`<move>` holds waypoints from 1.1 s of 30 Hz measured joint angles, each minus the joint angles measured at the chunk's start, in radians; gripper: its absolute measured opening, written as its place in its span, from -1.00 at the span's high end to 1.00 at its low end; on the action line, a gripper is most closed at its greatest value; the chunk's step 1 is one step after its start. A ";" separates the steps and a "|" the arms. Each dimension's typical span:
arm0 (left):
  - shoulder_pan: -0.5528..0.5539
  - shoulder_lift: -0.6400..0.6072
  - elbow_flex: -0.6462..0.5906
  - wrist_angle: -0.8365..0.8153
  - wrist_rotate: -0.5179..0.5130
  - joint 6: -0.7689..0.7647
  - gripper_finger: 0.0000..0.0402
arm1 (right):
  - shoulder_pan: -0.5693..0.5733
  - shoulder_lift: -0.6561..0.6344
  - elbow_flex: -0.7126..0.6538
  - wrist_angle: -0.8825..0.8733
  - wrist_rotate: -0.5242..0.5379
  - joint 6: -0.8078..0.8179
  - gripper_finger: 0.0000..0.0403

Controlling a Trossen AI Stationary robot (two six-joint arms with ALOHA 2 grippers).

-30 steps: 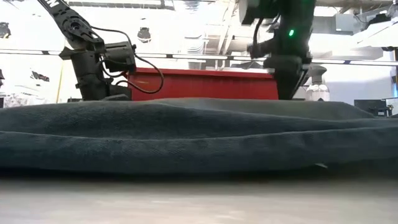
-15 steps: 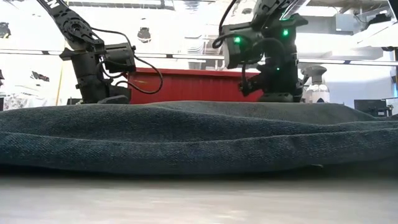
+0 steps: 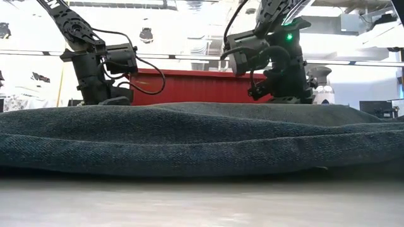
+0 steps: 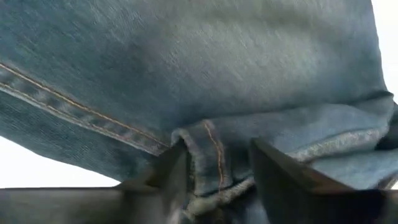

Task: Fold Laundry from Bin
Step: Fold the blue denim pants

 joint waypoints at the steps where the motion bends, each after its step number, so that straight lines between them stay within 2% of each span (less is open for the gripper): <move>1: 0.000 0.000 0.000 0.002 -0.001 0.003 1.00 | -0.002 0.000 0.000 0.000 -0.003 0.000 0.20; 5: 0.000 0.000 0.000 0.003 -0.003 0.017 1.00 | -0.003 0.000 0.000 0.002 -0.003 -0.007 0.78; 6: 0.000 0.000 0.000 0.003 -0.004 0.017 1.00 | -0.001 -0.002 0.000 0.001 -0.003 -0.014 0.87; 10: 0.000 0.001 -0.001 0.018 -0.006 0.030 1.00 | 0.012 -0.003 0.023 -0.043 -0.031 -0.035 0.88; 16: 0.000 0.002 -0.002 0.039 -0.024 0.029 1.00 | 0.098 -0.067 0.132 -0.229 -0.067 -0.054 0.88; 22: 0.000 0.002 0.000 0.019 -0.026 0.030 1.00 | 0.219 -0.177 0.161 -0.202 -0.237 0.013 0.88; 27: 0.000 0.001 0.001 -0.021 -0.033 0.050 1.00 | 0.351 -0.208 0.161 -0.196 -0.346 0.162 0.88; 30: 0.000 0.001 0.002 -0.034 -0.035 0.065 1.00 | 0.444 -0.224 0.162 -0.308 -0.442 0.281 0.88; 31: 0.000 0.001 0.001 -0.036 -0.036 0.069 1.00 | 0.472 -0.229 0.161 -0.365 -0.453 0.337 0.88; 33: 0.001 0.001 0.001 -0.035 -0.036 0.078 1.00 | 0.513 -0.255 0.150 -0.364 -0.452 0.415 0.88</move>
